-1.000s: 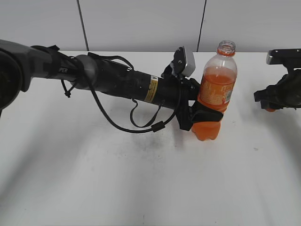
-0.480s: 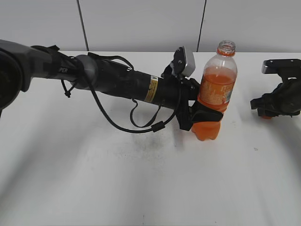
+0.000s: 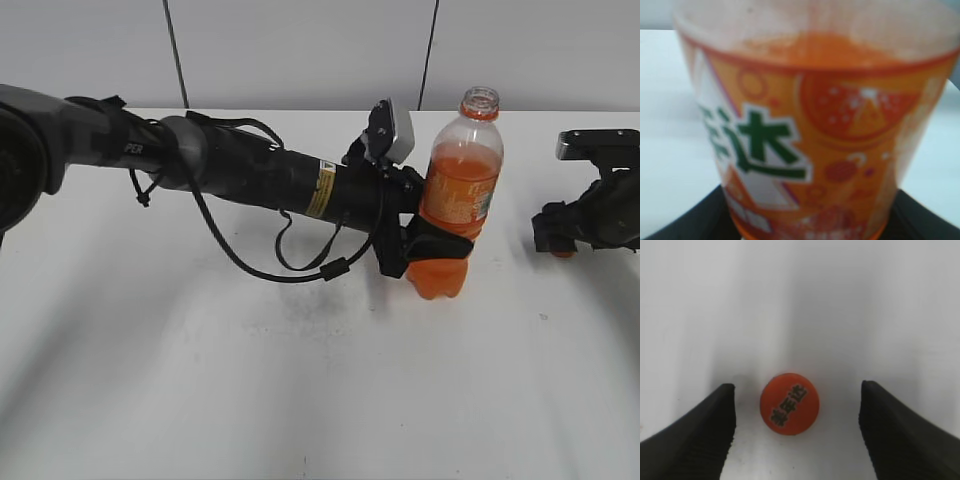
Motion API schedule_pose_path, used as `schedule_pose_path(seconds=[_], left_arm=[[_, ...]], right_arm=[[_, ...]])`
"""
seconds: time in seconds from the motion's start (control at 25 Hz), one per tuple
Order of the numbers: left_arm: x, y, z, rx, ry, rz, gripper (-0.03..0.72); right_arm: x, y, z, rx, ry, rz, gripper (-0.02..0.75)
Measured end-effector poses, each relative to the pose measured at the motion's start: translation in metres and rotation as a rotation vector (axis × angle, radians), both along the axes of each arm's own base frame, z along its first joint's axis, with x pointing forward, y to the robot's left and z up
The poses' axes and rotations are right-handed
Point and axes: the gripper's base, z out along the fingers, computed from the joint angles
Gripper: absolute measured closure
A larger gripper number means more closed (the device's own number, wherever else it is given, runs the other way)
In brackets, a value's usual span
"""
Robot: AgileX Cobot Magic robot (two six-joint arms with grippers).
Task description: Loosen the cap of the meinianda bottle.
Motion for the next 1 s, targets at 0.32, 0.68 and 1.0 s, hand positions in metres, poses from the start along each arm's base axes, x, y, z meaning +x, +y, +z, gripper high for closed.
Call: schedule_pose_path(seconds=[0.32, 0.68, 1.0], left_arm=[[0.011, 0.028, -0.008, 0.034, 0.004, -0.043, 0.165], [0.022, 0.071, -0.014, 0.107, 0.044, -0.114, 0.157], [0.054, 0.111, 0.030, 0.124, 0.031, 0.123, 0.171]], right_arm=[[-0.002, 0.001, -0.001, 0.016, 0.025, -0.013, 0.152], [-0.002, 0.002, 0.029, 0.020, -0.050, -0.015, 0.153], [-0.001, 0.000, 0.084, -0.052, -0.262, 0.048, 0.152]])
